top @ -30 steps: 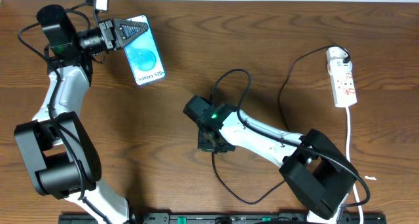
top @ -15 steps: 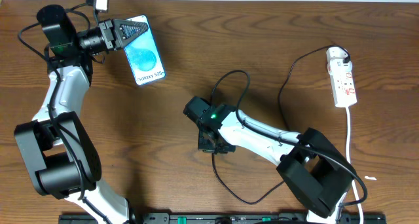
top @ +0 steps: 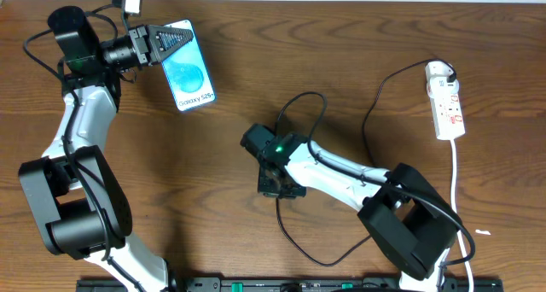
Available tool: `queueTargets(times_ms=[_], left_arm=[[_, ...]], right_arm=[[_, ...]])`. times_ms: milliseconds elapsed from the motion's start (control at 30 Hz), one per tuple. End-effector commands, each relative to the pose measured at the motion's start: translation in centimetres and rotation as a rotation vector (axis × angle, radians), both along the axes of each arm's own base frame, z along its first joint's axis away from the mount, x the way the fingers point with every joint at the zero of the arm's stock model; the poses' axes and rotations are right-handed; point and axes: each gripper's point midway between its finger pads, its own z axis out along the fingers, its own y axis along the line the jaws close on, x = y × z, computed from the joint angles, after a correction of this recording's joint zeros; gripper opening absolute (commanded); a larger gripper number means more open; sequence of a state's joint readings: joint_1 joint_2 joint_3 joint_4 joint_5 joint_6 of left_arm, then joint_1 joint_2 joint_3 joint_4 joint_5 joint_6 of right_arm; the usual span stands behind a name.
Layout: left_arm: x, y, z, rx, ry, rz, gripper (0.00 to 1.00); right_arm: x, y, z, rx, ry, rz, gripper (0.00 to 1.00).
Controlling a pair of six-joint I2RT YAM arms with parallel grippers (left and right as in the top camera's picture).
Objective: Plug charger to phone and switch on socket
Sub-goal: 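Close the right gripper on the cable's USB-C plug and lift it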
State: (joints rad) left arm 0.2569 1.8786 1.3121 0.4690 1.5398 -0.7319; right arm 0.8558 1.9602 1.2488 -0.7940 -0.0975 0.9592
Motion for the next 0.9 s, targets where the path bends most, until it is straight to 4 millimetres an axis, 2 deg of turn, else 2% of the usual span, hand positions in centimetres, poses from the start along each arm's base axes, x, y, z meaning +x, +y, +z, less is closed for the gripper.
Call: queueTargets(times_ms=[0, 333, 533, 567, 867], left_arm=[[-0.21, -0.08, 0.93, 0.006, -0.034, -0.02, 0.07], [-0.21, -0.08, 0.93, 0.006, -0.034, -0.02, 0.07], [-0.21, -0.08, 0.93, 0.006, -0.034, -0.02, 0.07], [-0.21, -0.08, 0.93, 0.006, -0.034, -0.02, 0.07], [-0.22, -0.09, 0.93, 0.006, -0.034, -0.02, 0.07]], right_arm=[[0.39, -0.67, -0.6, -0.021, 0.004, -0.028, 0.22], [0.38, -0.69, -0.61, -0.022, 0.003, -0.028, 0.2], [0.37, -0.68, -0.61, -0.022, 0.004, -0.028, 0.14], [0.37, -0.69, -0.61, -0.022, 0.004, -0.028, 0.1], [0.25, -0.73, -0.61, -0.023, 0.01, -0.027, 0.05]])
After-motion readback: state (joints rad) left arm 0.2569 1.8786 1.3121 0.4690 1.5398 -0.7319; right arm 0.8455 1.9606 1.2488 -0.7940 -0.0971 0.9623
